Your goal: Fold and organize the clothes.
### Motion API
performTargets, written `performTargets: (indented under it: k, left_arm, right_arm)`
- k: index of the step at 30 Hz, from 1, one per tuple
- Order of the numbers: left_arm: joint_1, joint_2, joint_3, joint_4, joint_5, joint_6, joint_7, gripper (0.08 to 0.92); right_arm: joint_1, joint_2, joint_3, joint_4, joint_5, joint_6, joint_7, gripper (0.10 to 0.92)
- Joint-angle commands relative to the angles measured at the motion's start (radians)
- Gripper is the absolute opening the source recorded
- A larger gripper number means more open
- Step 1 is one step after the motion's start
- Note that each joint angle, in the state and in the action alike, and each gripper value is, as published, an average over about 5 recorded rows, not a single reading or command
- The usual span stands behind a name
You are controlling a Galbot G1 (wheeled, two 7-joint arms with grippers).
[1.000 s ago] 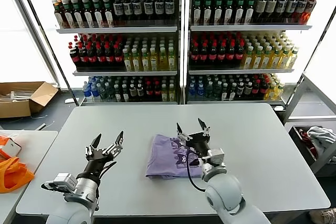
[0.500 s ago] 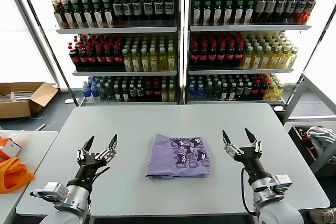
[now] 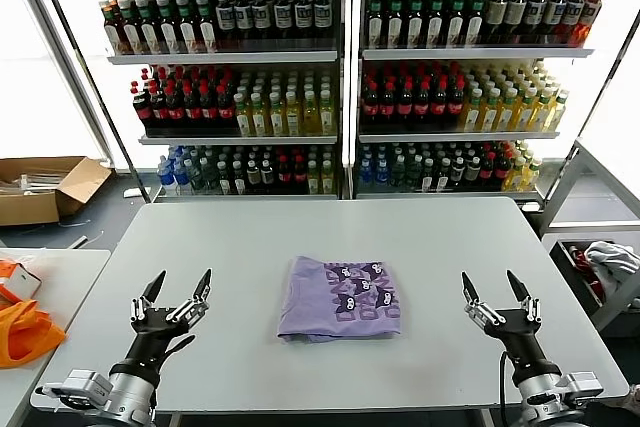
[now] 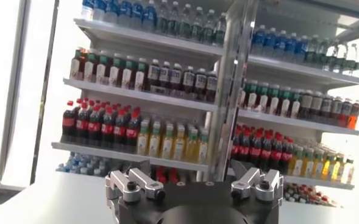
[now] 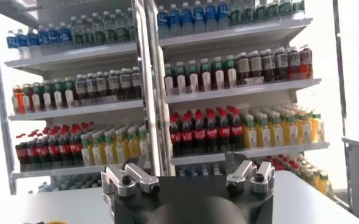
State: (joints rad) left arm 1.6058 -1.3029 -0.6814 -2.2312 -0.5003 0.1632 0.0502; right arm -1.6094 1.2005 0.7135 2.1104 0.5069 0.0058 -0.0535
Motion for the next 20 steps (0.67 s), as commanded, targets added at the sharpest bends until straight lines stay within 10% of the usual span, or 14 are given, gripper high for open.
performTargets:
  k: [1,20]
  left_arm:
    - [0.031,-0.017,-0.015,-0.008,0.048,-0.004,0.034,0.823]
    - [0.038,-0.022,-0.035,-0.021,0.051,0.001,0.041,0.823]
  right_arm:
    - [-0.065,0.008,0.005,-0.010,-0.027,0.047,-0.023,0.823]
    - [-0.086,0.013,-0.006,0.004,-0.034,0.046,-0.023,0.823]
